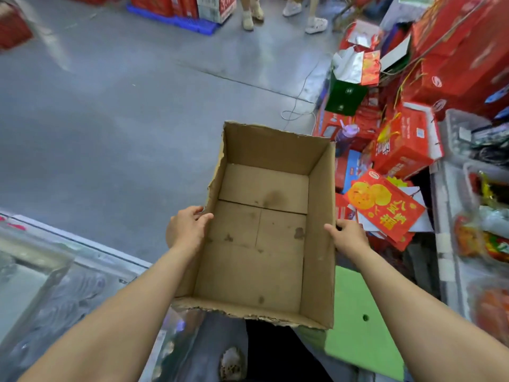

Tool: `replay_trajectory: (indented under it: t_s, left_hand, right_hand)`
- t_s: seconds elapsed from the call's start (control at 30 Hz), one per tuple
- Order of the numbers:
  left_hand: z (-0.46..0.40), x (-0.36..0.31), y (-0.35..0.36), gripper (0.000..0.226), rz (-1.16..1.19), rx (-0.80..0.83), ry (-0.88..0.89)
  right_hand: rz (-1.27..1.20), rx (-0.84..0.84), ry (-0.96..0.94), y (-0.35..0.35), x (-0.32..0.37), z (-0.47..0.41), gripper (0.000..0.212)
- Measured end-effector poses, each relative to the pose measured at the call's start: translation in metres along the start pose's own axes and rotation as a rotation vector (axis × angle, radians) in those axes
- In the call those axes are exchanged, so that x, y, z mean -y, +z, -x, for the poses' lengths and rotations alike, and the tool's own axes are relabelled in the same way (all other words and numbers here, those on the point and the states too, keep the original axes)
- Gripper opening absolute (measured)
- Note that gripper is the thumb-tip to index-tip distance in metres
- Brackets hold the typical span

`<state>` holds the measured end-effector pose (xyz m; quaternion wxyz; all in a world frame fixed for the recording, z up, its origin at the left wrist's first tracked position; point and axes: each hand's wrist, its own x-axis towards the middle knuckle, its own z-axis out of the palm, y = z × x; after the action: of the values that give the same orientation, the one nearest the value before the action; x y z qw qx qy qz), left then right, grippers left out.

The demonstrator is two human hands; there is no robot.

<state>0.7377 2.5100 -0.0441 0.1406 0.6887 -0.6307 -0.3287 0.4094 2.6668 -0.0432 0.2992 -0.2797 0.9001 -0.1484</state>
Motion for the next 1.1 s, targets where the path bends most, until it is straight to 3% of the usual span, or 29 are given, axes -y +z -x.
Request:
replay_trajectory:
  t_s: [0.4, 0.63, 0.83, 1.1]
  left_hand:
    - [-0.205, -0.134, -0.014, 0.021, 0.007, -0.096, -0.089]
    - [-0.33, -0.192, -0.038, 0.023, 0.013, -0.183, -0.116]
    - [-0.475, -0.229, -0.067, 0.028, 0.034, -0.226, -0.098]
    - [-0.683, -0.283, -0.127, 0.031, 0.057, -0.218, -0.027]
  right_hand:
    - [0.016, 0.078, -0.128, -0.067, 0.176, -0.216, 0.029]
    - [0.08, 0.096, -0.201, -0.093, 0.306, -0.33, 0.034]
    - [0.059, 0.095, -0.252, -0.092, 0.43, -0.429, 0.031]
    - [-0.05, 0.046, -0.187, -0.081, 0.596, -0.547, 0.037]
